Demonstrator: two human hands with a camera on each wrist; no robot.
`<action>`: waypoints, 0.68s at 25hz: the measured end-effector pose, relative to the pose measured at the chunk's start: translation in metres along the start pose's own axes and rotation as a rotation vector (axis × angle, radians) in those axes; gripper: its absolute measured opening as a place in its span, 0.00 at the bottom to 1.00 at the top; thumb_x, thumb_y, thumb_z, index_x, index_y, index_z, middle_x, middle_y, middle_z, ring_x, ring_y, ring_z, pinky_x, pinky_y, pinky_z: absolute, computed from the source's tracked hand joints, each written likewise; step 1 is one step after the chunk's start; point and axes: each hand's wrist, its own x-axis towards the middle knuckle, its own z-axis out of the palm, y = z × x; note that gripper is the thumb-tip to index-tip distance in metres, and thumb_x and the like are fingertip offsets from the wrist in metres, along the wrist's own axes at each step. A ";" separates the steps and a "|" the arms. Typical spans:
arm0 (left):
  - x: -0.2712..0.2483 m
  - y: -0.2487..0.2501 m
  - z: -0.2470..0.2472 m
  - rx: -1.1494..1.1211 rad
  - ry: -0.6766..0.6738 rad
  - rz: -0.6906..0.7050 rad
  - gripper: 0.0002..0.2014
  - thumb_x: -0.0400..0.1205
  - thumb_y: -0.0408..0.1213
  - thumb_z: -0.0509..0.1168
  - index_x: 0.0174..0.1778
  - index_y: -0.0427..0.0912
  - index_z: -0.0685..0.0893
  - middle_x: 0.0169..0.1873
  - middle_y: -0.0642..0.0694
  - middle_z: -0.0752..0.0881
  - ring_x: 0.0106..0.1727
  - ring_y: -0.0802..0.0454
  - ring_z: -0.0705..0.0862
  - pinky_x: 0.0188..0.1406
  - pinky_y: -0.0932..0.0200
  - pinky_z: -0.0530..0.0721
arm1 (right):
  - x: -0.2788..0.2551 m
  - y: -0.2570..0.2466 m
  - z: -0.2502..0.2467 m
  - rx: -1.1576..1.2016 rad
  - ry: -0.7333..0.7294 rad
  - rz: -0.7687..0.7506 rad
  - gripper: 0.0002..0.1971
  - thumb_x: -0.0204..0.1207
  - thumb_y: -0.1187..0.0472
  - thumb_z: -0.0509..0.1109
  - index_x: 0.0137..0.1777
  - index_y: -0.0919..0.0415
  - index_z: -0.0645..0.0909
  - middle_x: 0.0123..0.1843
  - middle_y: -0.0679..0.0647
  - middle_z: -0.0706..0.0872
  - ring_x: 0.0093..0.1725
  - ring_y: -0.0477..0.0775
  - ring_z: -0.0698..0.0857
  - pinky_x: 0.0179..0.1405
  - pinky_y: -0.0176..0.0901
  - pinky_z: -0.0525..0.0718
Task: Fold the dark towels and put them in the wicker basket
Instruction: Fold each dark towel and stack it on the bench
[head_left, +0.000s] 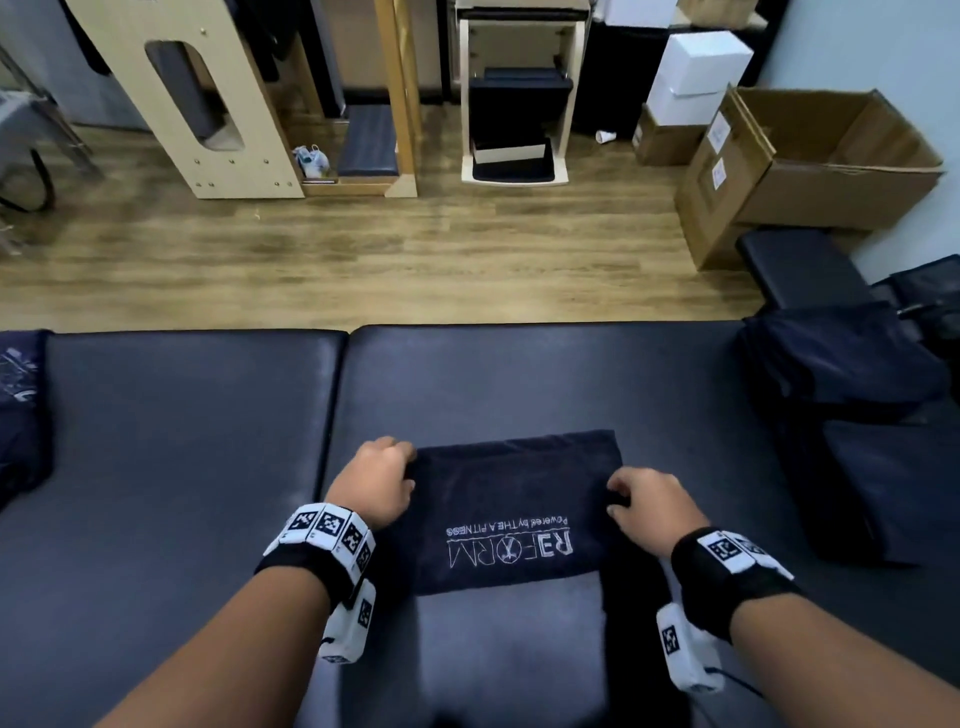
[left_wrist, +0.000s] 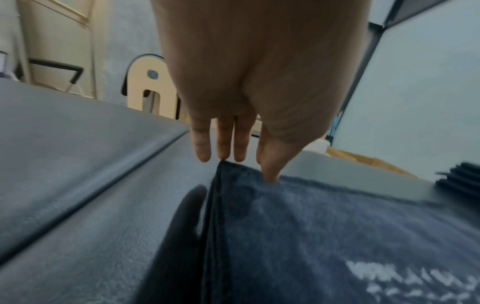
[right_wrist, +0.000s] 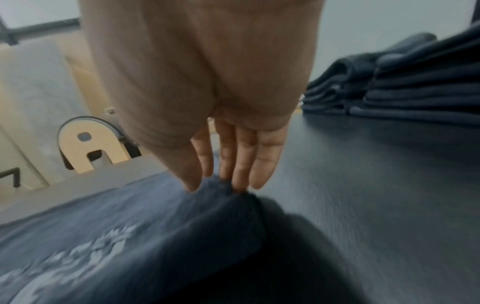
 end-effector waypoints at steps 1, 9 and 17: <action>0.004 -0.002 0.006 0.050 -0.028 0.022 0.19 0.77 0.40 0.70 0.64 0.47 0.81 0.64 0.46 0.80 0.68 0.42 0.77 0.64 0.48 0.80 | 0.000 0.002 0.007 -0.024 0.000 0.017 0.14 0.73 0.54 0.75 0.59 0.47 0.85 0.60 0.50 0.83 0.61 0.58 0.86 0.61 0.50 0.84; -0.011 0.006 0.009 0.467 -0.058 -0.011 0.16 0.77 0.54 0.67 0.56 0.50 0.81 0.56 0.47 0.87 0.60 0.44 0.85 0.61 0.48 0.75 | -0.002 -0.008 0.016 -0.154 0.119 0.023 0.16 0.74 0.58 0.70 0.62 0.53 0.82 0.59 0.54 0.73 0.61 0.62 0.75 0.56 0.54 0.84; -0.111 0.068 0.070 0.326 -0.283 0.016 0.21 0.82 0.58 0.59 0.58 0.45 0.79 0.59 0.39 0.86 0.62 0.37 0.84 0.61 0.46 0.77 | -0.048 -0.037 0.050 -0.222 -0.003 -0.363 0.17 0.81 0.51 0.67 0.67 0.52 0.82 0.62 0.51 0.79 0.67 0.58 0.76 0.69 0.54 0.77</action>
